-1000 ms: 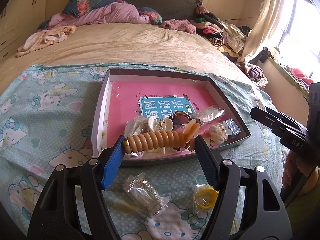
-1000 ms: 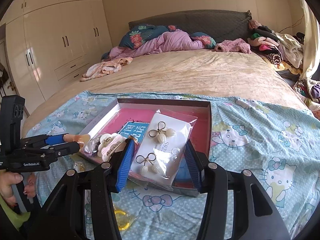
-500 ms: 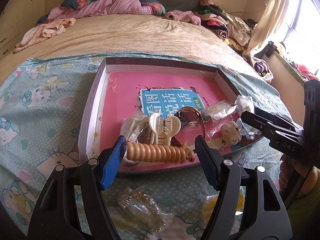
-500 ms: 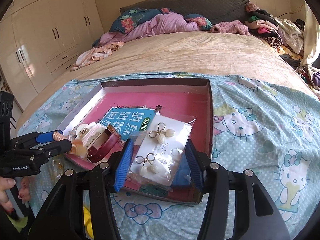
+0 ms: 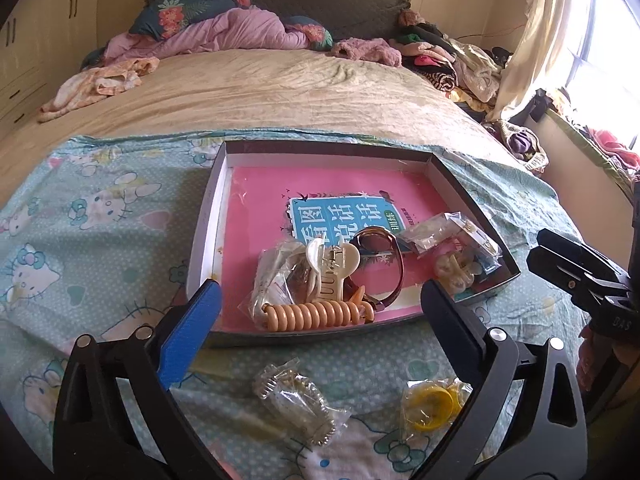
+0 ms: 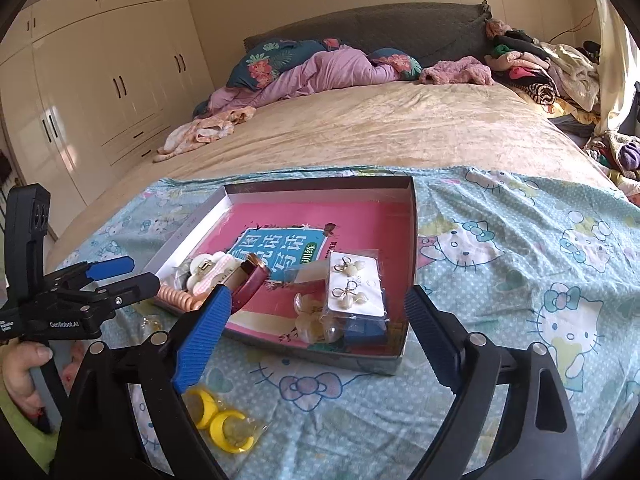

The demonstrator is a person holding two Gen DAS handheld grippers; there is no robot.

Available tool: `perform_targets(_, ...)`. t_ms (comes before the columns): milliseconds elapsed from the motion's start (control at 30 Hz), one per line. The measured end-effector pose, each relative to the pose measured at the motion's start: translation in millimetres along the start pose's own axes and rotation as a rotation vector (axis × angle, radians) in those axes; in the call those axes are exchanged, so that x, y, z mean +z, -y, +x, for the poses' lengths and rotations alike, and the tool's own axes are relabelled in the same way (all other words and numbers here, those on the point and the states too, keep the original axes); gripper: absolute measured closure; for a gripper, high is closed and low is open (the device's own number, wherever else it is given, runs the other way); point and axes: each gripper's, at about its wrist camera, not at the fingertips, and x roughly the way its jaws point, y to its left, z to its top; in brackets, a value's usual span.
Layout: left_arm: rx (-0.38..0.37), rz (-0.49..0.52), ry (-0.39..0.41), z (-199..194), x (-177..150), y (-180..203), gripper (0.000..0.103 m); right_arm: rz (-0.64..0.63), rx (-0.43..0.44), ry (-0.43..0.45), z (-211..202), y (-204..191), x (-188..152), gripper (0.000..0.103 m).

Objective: Organize jewelry
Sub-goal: 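Carry the hair tie and earring card into the pink tray and release both, then withdraw both open tools toward the remaining bags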

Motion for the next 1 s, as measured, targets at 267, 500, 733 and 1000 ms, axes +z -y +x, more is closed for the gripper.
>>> perform_targets(267, 0.020, 0.019, 0.032, -23, -6, 2, 0.010, 0.002, 0.022, 0.017, -29, -12, -8, 0.014)
perform_targets(500, 0.024, 0.020, 0.050, -43, -16, 2, 0.010, -0.014, 0.034, 0.006, -42, -25, -17, 0.014)
perform_targets(733, 0.042, 0.022, 0.045, -51, -29, -4, 0.010, -0.044, 0.058, -0.040, -41, -46, -31, 0.014)
perform_targets(1000, 0.076, -0.007, 0.042, -59, -44, -22, 0.010, -0.074, 0.086, -0.108, -31, -66, -49, 0.014)
